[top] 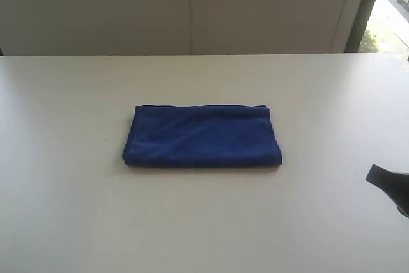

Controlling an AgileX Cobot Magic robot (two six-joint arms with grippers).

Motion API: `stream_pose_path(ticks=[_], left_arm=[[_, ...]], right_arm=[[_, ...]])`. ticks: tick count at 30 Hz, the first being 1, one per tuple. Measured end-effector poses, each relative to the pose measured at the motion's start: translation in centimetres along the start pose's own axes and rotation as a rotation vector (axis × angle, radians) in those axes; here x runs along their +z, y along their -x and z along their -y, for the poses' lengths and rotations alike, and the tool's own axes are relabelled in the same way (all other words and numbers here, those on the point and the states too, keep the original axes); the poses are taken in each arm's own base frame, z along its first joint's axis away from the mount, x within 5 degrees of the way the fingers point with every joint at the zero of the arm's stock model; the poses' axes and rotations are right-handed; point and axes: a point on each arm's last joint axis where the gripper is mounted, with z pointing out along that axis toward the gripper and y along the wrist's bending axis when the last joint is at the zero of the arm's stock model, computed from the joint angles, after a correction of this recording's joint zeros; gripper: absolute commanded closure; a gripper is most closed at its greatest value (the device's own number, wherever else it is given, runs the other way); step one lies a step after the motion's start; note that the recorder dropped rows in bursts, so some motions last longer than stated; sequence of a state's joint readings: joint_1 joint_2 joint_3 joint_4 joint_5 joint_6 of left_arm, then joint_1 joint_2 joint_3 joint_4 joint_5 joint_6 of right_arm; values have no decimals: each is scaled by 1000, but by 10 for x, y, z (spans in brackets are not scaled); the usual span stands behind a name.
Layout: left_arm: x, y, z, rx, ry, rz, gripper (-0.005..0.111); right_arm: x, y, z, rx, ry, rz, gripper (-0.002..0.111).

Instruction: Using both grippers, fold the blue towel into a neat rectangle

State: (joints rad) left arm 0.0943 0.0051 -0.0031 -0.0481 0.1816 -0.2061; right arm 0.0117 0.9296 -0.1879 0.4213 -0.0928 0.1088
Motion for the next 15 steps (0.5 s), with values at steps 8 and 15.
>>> stream_pose_path(ticks=[8,15], left_arm=[[0,-2,0,167,-10,-17,107],[0,-2,0,102,-9,-19,107]], right_arm=[[0,0,0,0,0,0,108],[0,0,0,1,0,0,108]])
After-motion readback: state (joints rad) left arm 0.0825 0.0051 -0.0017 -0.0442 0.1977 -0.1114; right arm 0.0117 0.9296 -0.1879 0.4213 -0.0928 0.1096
